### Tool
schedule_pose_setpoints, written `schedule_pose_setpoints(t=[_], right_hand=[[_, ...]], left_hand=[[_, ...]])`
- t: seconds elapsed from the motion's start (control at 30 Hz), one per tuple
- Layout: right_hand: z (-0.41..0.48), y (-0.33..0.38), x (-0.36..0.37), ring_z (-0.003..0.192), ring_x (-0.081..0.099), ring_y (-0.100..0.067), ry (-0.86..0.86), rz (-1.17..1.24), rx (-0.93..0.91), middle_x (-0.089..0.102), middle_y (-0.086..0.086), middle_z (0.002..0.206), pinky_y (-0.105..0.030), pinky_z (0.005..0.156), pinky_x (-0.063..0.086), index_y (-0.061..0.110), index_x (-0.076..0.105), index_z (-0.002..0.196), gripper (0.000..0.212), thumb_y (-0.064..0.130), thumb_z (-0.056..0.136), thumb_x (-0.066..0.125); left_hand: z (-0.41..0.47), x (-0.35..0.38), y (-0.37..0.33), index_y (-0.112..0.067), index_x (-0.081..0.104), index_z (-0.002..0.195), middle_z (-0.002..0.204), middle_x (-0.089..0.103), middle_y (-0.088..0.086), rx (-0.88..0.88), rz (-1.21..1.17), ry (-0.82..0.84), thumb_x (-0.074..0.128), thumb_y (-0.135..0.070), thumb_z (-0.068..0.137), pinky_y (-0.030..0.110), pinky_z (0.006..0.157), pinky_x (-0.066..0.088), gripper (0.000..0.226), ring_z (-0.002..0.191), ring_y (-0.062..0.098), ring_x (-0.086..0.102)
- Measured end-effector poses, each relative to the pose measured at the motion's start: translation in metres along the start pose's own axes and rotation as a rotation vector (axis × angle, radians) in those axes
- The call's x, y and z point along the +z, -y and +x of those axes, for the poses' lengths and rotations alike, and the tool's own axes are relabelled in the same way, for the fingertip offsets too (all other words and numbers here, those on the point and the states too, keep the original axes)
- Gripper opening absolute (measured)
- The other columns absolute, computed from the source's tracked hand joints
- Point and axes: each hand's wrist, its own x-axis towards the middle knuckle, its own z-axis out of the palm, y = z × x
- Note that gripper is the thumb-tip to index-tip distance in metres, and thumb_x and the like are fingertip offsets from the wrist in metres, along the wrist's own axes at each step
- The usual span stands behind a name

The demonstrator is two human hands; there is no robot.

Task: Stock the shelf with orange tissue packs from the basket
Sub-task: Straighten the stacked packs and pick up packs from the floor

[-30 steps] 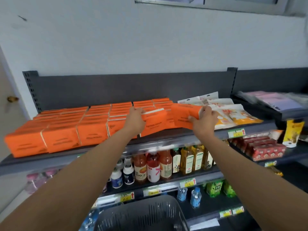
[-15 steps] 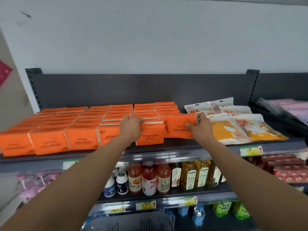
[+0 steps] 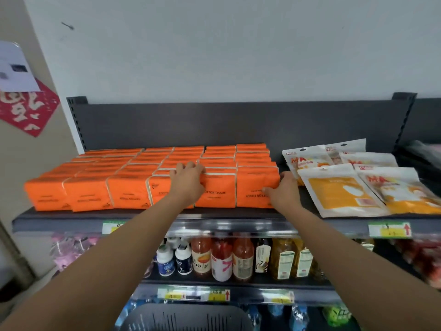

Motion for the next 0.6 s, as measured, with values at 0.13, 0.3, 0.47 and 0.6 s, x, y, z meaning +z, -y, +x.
schedule_pose_setpoints(t=[0.13,0.3,0.47,0.6], right_hand=[[-0.003,0.003,0.003,0.112,0.055,-0.035,-0.035,-0.058,0.023,0.051,-0.017,0.125,-0.043,0.09,0.048,0.006,0.037,0.125,0.056,0.024,0.083,0.07],[-0.013,0.004,0.003,0.109,0.056,-0.037,-0.066,-0.043,0.016,0.043,-0.017,0.131,-0.04,0.084,0.047,0.007,0.033,0.128,0.055,0.018,0.086,0.067],[-0.02,0.002,-0.004,0.112,0.054,-0.033,-0.077,-0.046,-0.001,0.043,-0.015,0.132,-0.036,0.079,0.044,0.008,0.029,0.135,0.054,0.007,0.09,0.058],[-0.029,0.003,-0.007,0.107,0.056,-0.033,-0.13,-0.04,-0.028,0.042,-0.013,0.134,-0.036,0.077,0.045,0.008,0.031,0.135,0.05,0.006,0.091,0.055]], left_hand=[[-0.001,0.003,-0.001,-0.022,0.048,0.128,0.13,0.048,0.003,0.01,0.029,-0.018,0.059,-0.017,0.082,0.039,0.097,0.03,0.047,0.123,0.029,0.036],[-0.005,0.003,-0.002,-0.021,0.046,0.13,0.131,0.047,0.004,0.004,0.038,-0.034,0.056,-0.013,0.084,0.04,0.099,0.03,0.048,0.123,0.029,0.037],[-0.015,0.0,-0.004,-0.017,0.044,0.133,0.132,0.044,0.007,0.013,0.027,-0.04,0.055,-0.013,0.085,0.04,0.1,0.031,0.049,0.124,0.03,0.036],[-0.025,-0.004,-0.007,-0.017,0.043,0.134,0.134,0.044,0.007,0.023,0.025,-0.072,0.054,-0.017,0.09,0.04,0.101,0.03,0.045,0.126,0.029,0.034]])
